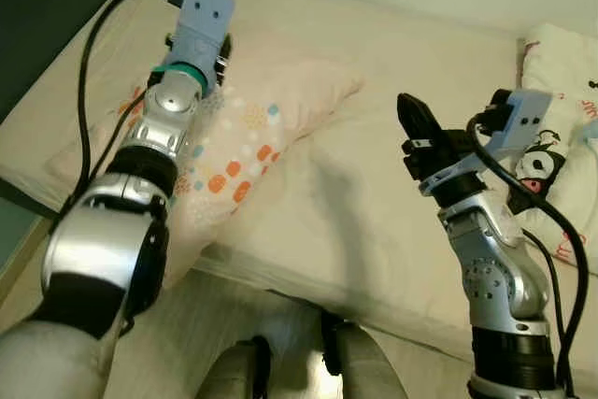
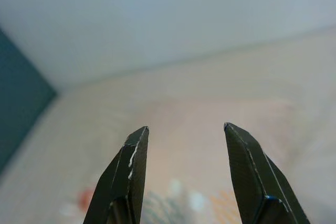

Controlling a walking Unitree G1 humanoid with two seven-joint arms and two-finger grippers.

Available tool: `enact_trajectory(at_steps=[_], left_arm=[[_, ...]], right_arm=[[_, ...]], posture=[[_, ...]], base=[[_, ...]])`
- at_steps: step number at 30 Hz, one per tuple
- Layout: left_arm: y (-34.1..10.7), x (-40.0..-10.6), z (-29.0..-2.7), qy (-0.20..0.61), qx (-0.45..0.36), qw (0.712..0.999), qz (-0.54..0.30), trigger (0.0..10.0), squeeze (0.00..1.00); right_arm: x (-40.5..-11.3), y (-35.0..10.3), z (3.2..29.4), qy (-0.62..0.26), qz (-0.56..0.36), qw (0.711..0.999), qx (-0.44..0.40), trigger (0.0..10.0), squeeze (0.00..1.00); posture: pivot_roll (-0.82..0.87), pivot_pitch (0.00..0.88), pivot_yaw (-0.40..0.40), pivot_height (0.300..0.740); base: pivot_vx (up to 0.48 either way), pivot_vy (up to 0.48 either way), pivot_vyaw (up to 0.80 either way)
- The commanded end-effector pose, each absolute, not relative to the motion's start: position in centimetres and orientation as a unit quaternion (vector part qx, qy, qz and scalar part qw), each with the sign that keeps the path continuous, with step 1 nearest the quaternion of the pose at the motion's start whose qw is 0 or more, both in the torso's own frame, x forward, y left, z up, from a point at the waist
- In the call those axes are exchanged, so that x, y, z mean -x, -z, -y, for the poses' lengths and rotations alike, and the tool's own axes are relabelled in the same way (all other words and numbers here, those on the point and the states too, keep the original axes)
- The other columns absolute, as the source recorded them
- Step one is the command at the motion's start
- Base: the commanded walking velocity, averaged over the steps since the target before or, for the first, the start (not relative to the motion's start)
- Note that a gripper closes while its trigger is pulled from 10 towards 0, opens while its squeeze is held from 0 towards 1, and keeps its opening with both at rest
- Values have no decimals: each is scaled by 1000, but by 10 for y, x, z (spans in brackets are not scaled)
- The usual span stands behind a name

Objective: Clean up the room

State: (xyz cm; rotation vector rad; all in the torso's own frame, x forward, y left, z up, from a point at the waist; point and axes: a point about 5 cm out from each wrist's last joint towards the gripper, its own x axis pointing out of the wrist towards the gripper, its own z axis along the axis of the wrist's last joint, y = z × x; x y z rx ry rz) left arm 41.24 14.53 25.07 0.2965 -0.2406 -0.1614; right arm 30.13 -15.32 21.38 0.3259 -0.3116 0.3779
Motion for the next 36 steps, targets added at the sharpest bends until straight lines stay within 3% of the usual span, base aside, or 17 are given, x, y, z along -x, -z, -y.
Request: enact_trajectory(at_steps=[1,5,15,36], left_arm=[[-250,-404,-147,110,-123,979,124,10000,0],[-233,-359,-144,167,-66,976,120,10000,0],[-207,-333,-152,114,-45,986,111,10000,0],[-211,-319,-144,85,-45,991,95,10000,0]], right_arm=[[-300,-208,150,-187,144,959,-157,10000,0],[-299,-203,137,-200,133,960,-142,10000,0],[-300,-195,131,-180,131,967,-122,10000,0],[-309,-193,125,-166,136,968,-128,10000,0]], posture=[[-71,212,45,740],[-64,201,33,740],[-64,165,16,740],[-56,135,15,740]], base=[[0,0,0],[0,0,0],[0,0,0],[0,0,0]])
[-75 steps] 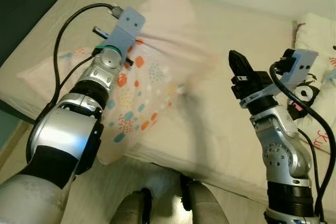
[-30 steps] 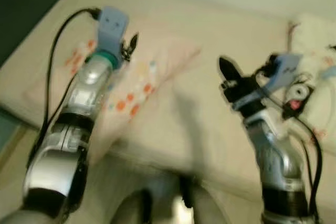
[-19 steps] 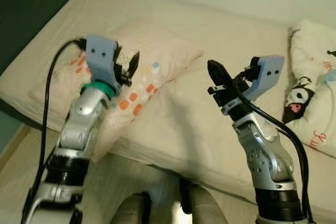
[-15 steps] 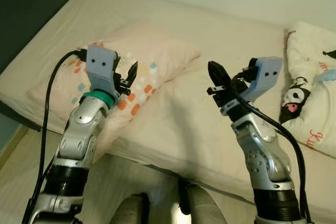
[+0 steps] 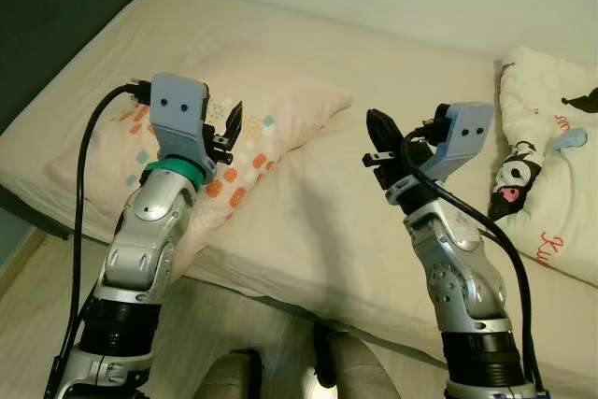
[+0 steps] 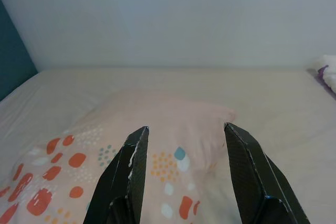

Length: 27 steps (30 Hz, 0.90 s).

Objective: Clean up the room

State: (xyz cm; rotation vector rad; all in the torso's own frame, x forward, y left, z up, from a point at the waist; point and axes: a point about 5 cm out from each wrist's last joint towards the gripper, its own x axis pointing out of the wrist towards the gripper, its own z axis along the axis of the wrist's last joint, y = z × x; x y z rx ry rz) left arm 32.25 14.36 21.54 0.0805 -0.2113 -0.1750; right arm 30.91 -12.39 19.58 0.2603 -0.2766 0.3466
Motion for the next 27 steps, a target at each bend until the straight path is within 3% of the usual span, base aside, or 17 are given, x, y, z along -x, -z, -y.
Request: enact_trajectory(at_steps=[1,5,27], left_arm=[[-211,-319,-143,85,-47,991,93,10000,0],[-211,-319,-143,83,-48,991,91,10000,0],[-213,-316,-143,80,-60,991,86,10000,0]], right_arm=[[-309,-193,124,-165,137,968,-128,10000,0],[-310,-193,124,-164,138,968,-129,10000,0],[-309,-190,121,-168,136,967,-135,10000,0]], posture=[[-56,136,16,740],[-56,136,16,740],[-45,151,23,740]], base=[[0,0,0],[-63,0,0],[-309,0,0]])
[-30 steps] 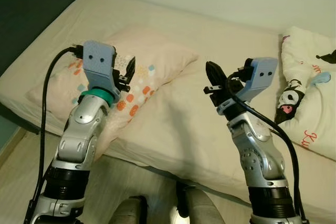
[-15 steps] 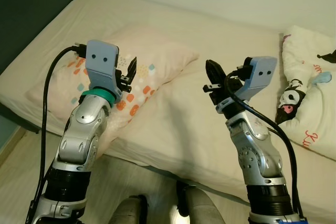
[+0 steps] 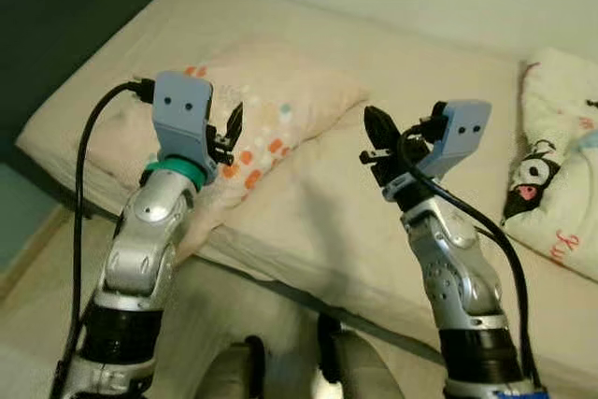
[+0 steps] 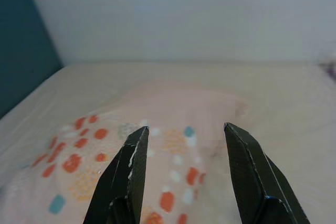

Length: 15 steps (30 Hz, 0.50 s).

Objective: Clean up the room

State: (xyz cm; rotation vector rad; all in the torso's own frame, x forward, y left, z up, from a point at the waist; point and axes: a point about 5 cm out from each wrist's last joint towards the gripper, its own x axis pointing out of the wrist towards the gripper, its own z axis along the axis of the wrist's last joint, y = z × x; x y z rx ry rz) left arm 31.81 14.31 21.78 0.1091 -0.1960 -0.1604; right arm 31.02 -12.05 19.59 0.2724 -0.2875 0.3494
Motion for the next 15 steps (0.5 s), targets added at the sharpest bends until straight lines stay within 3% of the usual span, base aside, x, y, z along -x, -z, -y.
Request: enact_trajectory(at_steps=[1,15], left_arm=[[-213,-316,-143,80,-60,991,86,10000,0],[-214,-316,-144,79,-61,991,86,10000,0]], right_arm=[[-309,-190,121,-168,136,967,-135,10000,0],[-309,-189,121,-170,134,967,-138,10000,0]], posture=[[-45,151,23,740],[-41,151,25,740]], base=[[-322,0,0],[-345,0,0]])
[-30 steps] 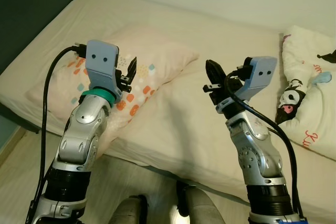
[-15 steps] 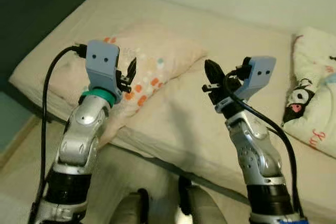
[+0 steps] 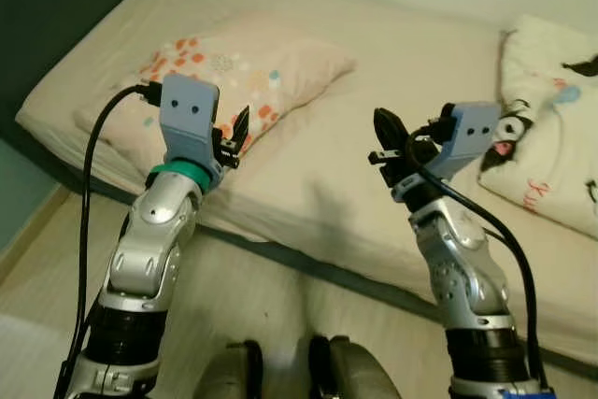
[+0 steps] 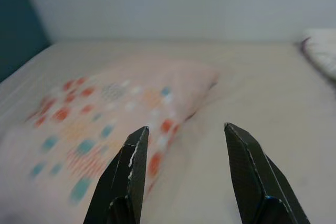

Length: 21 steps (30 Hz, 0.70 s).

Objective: Clean up the room

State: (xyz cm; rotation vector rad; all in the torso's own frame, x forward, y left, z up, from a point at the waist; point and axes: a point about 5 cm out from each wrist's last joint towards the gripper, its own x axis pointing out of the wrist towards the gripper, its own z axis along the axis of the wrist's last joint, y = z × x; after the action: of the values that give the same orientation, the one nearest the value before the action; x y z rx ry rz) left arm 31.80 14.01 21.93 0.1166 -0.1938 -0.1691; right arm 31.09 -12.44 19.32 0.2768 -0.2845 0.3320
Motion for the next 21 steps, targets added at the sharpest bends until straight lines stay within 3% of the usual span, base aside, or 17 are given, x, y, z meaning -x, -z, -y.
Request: enact_trajectory(at_steps=[1,14,21], left_arm=[[-214,-316,-144,79,-61,991,86,10000,0],[-214,-315,-144,77,-62,991,85,10000,0],[-214,-316,-143,80,-68,991,84,10000,0]], right_arm=[[-309,-189,121,-170,134,967,-138,10000,0],[-309,-188,119,-173,133,965,-145,10000,0],[-309,-189,119,-174,134,965,-144,10000,0]], posture=[[-41,151,25,740],[-38,151,27,740],[-40,150,25,740]], base=[[-360,0,0],[-357,0,0],[0,0,0]])
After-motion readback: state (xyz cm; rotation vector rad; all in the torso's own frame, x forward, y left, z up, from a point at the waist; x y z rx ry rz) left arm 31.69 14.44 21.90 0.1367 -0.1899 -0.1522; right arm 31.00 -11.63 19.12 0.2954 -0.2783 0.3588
